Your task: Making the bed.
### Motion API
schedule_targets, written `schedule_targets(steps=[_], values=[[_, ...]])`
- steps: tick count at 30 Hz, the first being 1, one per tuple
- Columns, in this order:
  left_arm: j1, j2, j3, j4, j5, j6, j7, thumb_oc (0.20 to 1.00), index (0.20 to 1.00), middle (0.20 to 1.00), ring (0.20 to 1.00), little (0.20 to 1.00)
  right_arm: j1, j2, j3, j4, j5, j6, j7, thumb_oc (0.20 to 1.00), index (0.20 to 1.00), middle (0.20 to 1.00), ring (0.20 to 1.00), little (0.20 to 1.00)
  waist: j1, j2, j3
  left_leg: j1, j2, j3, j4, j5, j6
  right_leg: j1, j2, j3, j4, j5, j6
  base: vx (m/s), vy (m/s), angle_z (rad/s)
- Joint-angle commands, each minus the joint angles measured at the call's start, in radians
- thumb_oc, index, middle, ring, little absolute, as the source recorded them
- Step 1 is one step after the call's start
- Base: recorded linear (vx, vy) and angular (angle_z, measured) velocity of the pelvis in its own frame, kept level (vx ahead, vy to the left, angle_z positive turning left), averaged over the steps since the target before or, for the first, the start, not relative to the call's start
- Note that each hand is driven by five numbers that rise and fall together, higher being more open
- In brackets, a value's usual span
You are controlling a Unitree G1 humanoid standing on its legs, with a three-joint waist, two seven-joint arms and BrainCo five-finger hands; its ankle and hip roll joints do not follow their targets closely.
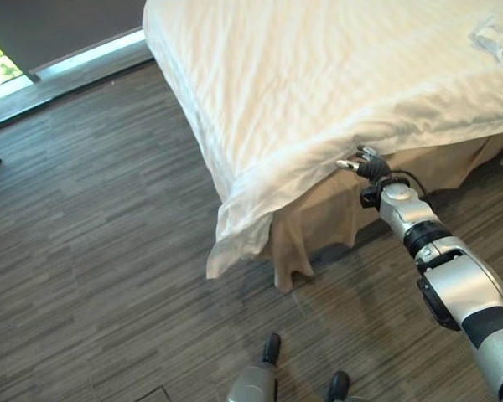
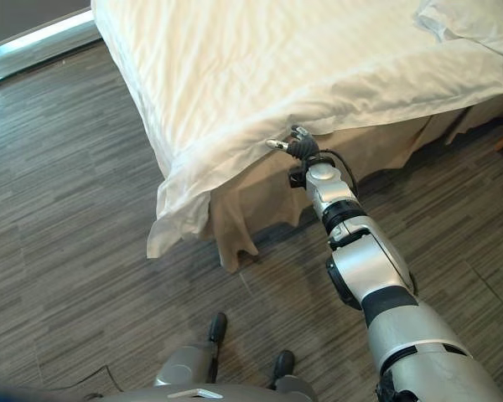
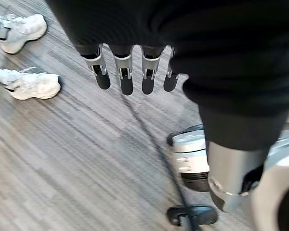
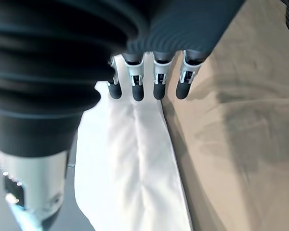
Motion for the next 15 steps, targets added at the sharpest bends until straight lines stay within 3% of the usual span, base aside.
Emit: schedule_targets(steps=[1, 9, 15], values=[[-0.039, 0.031, -0.034, 0.051, -0.017, 0.006, 0.01, 1.0, 1.0, 1.0, 1.0, 1.0, -0.042, -0.014, -0.008, 0.027, 0.103, -0.026, -0.023, 1.0, 1.0, 1.0, 1.0, 1.0, 0.023, -0.03, 0.01, 0.04, -0.009, -0.019, -0.053, 0.017, -0.045, -0.029, -0.039, 0.016, -0.049, 0.09, 0.06, 0.0, 0.0, 0.0], [-0.036, 0.033, -0.069, 0.026, -0.039, -0.001, 0.02, 1.0, 1.0, 1.0, 1.0, 1.0, -0.061, -0.025, -0.09, 0.11, 0.242, -0.018, -0.04, 1.0, 1.0, 1.0, 1.0, 1.0, 0.088, 0.015, 0.045, -0.009, -0.025, -0.063, -0.053, 0.028, -0.044, -0.064, -0.043, -0.003, -0.049, 0.085, 0.064, -0.02, -0.004, 0.01], [-0.037, 0.035, -0.066, 0.034, -0.034, 0.003, 0.025, 1.0, 1.0, 1.0, 1.0, 1.0, -0.09, -0.023, -0.079, 0.092, 0.256, -0.019, -0.036, 1.0, 1.0, 1.0, 1.0, 1.0, 0.104, 0.017, 0.044, -0.013, -0.025, -0.069, -0.053, 0.027, -0.045, -0.063, -0.042, -0.009, -0.049, 0.075, 0.065, 0.03, -0.002, 0.07]])
